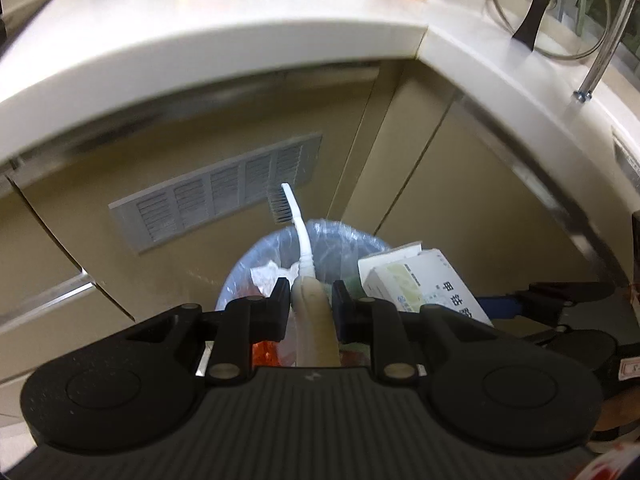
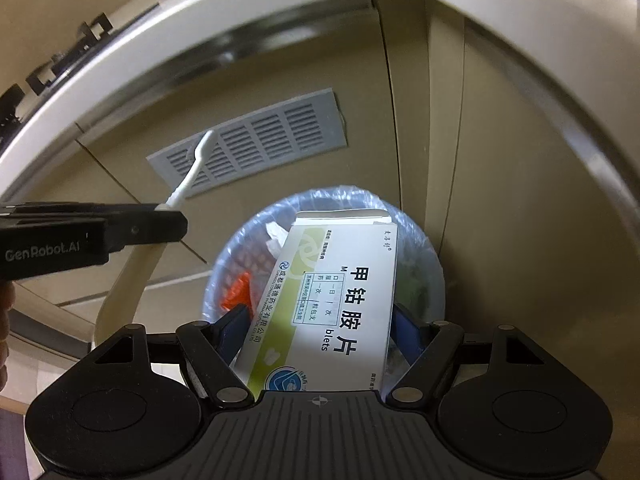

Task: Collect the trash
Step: 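Carry the toothbrush and medicine box down over the wastebasket with both tools, then open both tools to drop the toothbrush and box into the wastebasket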

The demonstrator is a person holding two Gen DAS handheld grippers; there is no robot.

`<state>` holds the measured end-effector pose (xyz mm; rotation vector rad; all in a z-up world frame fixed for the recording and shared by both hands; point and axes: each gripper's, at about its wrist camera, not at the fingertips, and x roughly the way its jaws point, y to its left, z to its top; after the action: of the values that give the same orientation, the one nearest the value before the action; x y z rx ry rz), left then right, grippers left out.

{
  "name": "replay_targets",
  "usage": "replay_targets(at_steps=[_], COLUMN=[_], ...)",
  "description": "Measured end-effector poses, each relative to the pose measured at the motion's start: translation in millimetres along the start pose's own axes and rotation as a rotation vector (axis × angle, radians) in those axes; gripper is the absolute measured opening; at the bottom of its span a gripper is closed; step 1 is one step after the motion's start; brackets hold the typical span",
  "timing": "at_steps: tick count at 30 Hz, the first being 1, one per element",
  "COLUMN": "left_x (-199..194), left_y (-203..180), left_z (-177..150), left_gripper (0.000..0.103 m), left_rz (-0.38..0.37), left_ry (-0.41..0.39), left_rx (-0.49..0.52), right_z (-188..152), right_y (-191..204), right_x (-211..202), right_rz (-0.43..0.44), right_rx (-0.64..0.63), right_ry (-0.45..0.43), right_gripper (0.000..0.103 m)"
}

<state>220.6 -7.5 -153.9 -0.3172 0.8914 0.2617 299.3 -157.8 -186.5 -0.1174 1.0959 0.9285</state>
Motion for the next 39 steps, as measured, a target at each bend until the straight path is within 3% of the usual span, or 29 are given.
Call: replay_targets(at_steps=[14, 18, 25, 29, 39], left_x=[44, 52, 61, 67, 92], left_y=[2, 2, 1, -3, -16], left_z=[0, 1, 2, 2, -3], left_gripper=[0.019, 0.019, 0.019, 0.02, 0.02], left_rz=[-0.007, -0.007, -0.011, -0.02, -0.041], left_ry=[0.055, 0.067, 0.083, 0.084, 0.104], left_rx=[-0.03, -0.025, -0.02, -0.006, 0.045], right_z=[-6, -6, -9, -11, -20], right_y=[-17, -22, -29, -29, -37], right_x=[51, 58, 55, 54, 45], right_rz=[0.017, -0.025, -0.032, -0.102, -0.115], right_rx=[0.012, 0.029, 0.061, 0.055, 0.104], right_ry=[0.018, 0.012, 0.004, 0.027, 0.06], right_gripper=[0.077, 0.079, 0.082, 0.082, 0.082])
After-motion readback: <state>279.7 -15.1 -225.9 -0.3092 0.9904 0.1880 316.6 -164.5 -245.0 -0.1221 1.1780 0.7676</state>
